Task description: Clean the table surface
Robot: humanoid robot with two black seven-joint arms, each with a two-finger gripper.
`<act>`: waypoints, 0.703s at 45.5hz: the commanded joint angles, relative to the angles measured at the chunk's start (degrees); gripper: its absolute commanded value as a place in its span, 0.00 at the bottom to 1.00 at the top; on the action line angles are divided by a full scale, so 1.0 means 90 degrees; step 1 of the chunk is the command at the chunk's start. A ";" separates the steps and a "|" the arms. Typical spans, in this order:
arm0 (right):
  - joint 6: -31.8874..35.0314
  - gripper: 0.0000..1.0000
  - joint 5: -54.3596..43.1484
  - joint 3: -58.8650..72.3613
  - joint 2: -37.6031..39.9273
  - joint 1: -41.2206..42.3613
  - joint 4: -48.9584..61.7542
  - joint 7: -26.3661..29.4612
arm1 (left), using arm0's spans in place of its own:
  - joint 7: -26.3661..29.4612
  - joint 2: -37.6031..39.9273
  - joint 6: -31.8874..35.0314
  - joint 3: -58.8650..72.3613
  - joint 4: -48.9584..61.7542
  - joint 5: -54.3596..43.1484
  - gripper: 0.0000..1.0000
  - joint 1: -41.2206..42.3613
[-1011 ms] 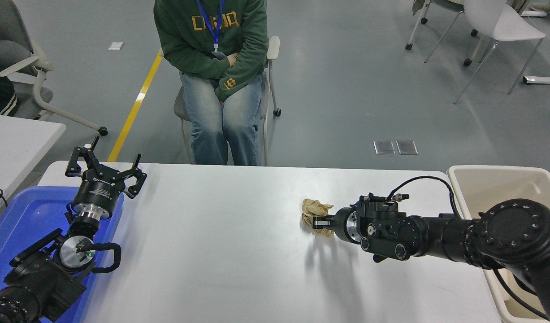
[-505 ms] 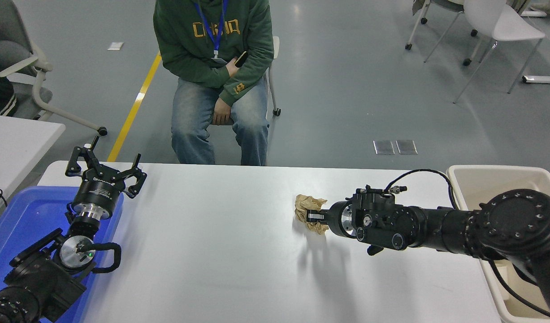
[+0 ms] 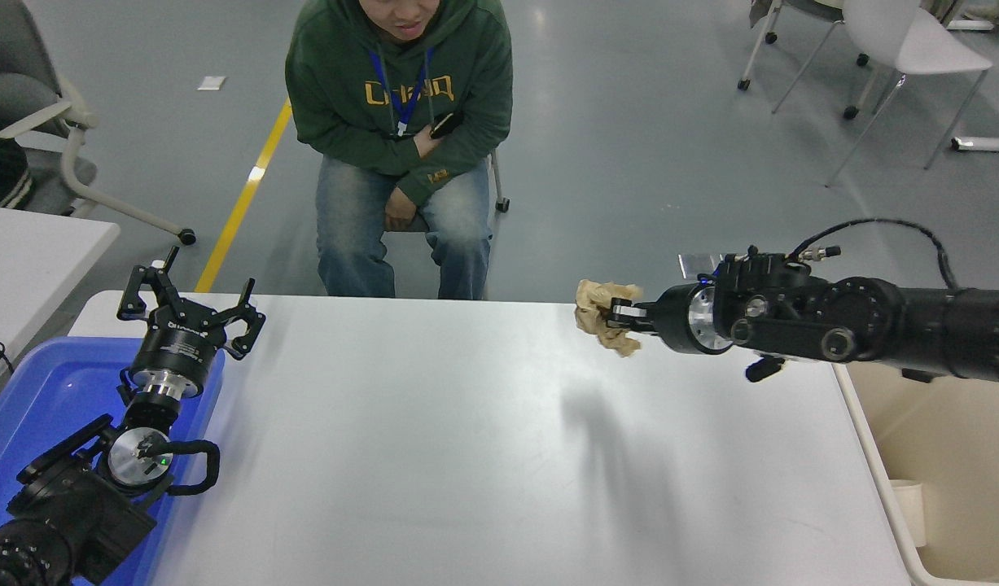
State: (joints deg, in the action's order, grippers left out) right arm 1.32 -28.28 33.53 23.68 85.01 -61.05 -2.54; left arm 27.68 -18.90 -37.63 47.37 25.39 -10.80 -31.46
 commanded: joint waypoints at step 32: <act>0.1543 0.00 -0.0061 -0.0024 0.2027 0.1570 -0.0756 -0.0001 | 0.0000 0.0000 -0.0008 0.0000 0.0001 -0.0001 1.00 0.0000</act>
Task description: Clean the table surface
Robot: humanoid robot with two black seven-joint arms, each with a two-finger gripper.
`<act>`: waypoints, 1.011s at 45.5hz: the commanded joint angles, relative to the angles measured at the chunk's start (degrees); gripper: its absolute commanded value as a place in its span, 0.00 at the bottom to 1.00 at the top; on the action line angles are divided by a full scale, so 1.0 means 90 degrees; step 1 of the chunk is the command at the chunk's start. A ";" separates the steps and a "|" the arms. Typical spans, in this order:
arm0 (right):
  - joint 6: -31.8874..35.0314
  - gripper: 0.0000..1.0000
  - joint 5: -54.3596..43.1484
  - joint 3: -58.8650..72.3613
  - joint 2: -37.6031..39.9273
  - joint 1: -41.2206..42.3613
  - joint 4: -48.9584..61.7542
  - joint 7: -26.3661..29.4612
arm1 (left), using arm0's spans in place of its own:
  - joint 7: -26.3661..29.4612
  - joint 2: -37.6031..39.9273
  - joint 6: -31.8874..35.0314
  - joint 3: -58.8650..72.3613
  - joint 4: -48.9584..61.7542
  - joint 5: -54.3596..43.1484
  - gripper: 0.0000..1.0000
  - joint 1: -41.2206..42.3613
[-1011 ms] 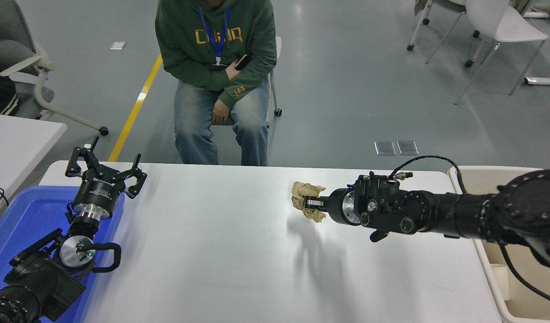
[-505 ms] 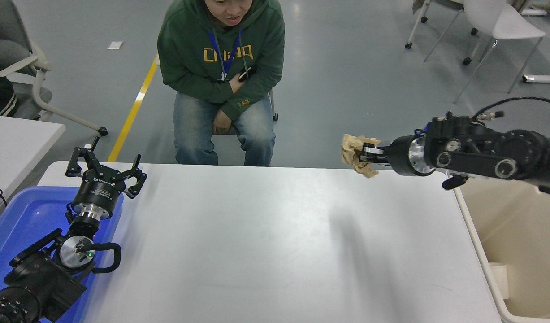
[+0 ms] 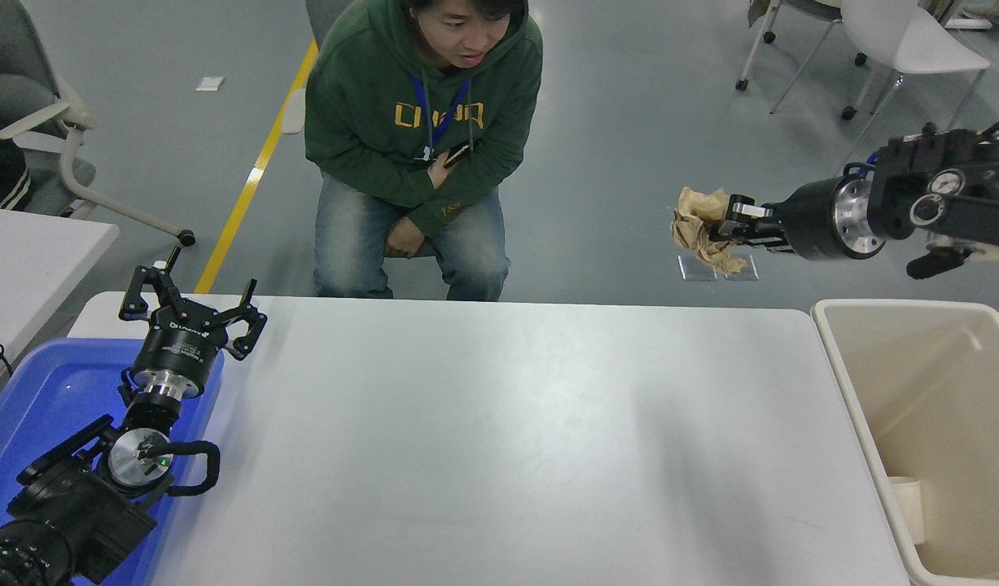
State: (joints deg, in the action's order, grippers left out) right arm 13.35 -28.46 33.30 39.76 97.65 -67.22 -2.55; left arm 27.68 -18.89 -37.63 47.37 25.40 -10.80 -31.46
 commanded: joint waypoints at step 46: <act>-0.2254 0.00 0.0134 -0.0086 0.0084 -0.2265 0.3435 0.0010 | 0.0000 0.0000 0.0002 0.0000 0.0000 -0.0001 1.00 0.0000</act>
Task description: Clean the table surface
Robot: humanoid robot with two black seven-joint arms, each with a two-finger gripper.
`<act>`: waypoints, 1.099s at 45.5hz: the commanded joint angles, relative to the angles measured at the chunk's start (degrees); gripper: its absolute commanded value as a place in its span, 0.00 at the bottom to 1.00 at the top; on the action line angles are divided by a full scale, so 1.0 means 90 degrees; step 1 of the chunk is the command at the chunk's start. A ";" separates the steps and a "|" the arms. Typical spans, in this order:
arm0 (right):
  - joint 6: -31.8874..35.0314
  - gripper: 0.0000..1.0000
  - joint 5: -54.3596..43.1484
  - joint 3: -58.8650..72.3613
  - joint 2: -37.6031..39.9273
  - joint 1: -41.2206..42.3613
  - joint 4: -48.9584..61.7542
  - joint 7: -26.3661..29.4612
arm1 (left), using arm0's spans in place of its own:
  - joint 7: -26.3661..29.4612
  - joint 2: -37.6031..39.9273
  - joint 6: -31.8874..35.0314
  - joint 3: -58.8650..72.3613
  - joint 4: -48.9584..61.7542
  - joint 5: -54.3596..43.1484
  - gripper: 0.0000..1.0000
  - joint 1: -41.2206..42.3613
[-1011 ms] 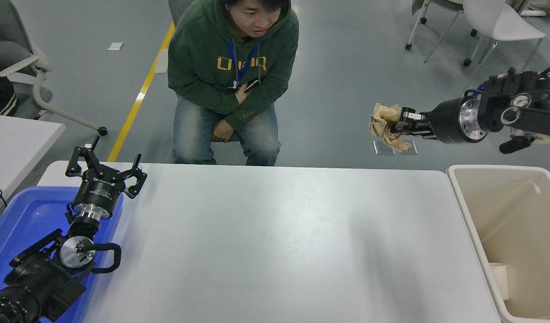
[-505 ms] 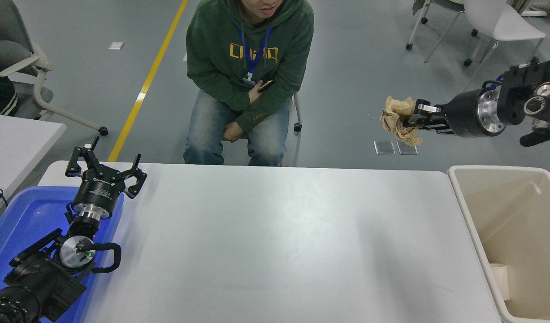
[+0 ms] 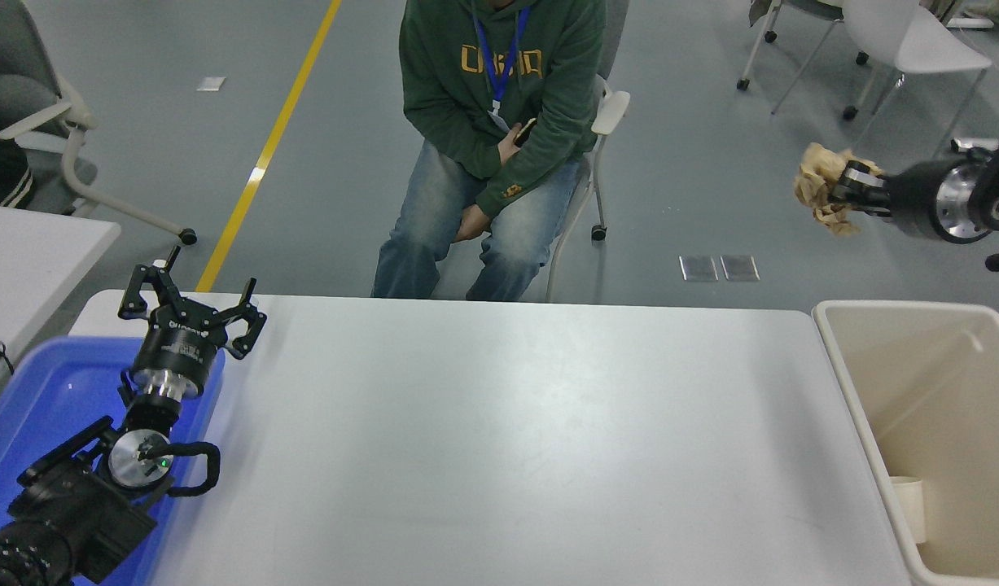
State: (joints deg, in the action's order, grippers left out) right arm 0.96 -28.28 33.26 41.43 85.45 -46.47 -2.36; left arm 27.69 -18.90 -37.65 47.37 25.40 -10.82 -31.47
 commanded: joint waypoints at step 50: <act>-0.2920 0.00 0.0632 -0.1840 -0.2113 -0.4592 0.4997 -0.0041 | 0.0000 0.0000 0.0003 0.0000 -0.0009 -0.0008 1.00 -0.0010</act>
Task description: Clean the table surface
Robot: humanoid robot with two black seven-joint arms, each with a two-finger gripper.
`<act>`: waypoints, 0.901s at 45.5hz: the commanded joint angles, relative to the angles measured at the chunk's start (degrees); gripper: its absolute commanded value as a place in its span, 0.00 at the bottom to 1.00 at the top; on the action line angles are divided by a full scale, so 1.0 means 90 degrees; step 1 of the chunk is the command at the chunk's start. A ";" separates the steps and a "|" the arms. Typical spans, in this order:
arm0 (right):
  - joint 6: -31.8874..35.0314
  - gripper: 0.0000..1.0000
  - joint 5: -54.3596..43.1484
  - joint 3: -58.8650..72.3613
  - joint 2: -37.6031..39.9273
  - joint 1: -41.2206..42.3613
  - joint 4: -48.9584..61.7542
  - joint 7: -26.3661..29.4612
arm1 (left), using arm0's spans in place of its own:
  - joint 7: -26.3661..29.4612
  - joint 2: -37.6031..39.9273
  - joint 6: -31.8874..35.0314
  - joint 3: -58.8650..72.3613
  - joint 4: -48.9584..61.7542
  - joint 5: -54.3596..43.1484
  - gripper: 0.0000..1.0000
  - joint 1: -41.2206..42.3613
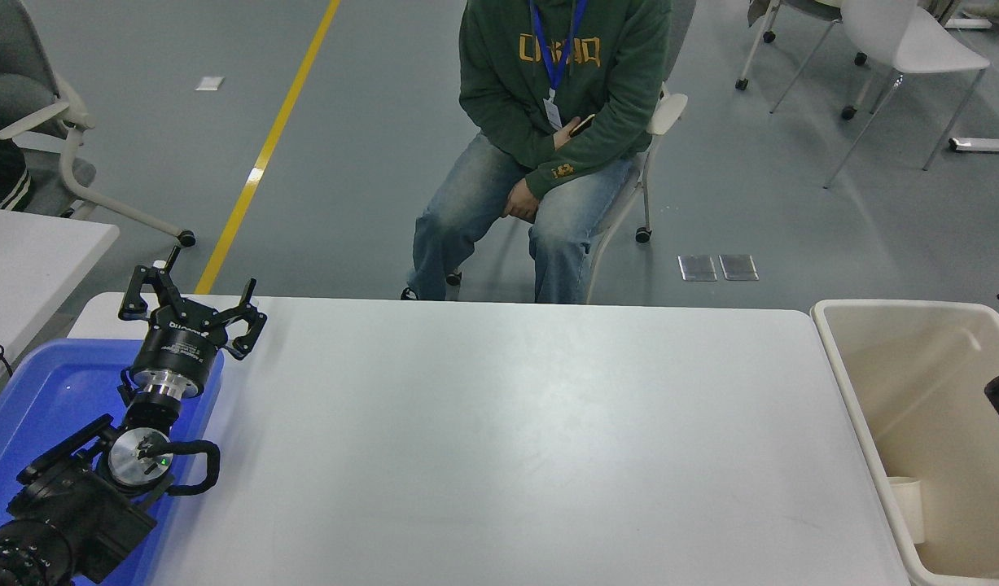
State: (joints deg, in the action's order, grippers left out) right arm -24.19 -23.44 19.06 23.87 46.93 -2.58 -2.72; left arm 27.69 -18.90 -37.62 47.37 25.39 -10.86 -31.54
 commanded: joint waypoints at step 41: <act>-0.0154 0.98 0.0095 -0.1278 -0.0396 -0.0439 0.0111 0.0010 | 0.0000 0.0000 0.0000 0.0000 0.0001 -0.0004 1.00 -0.0001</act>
State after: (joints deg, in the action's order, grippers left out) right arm -25.54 -22.60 8.57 21.00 43.55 -1.55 -2.57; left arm 27.71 -18.90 -37.62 47.37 25.33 -10.90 -31.55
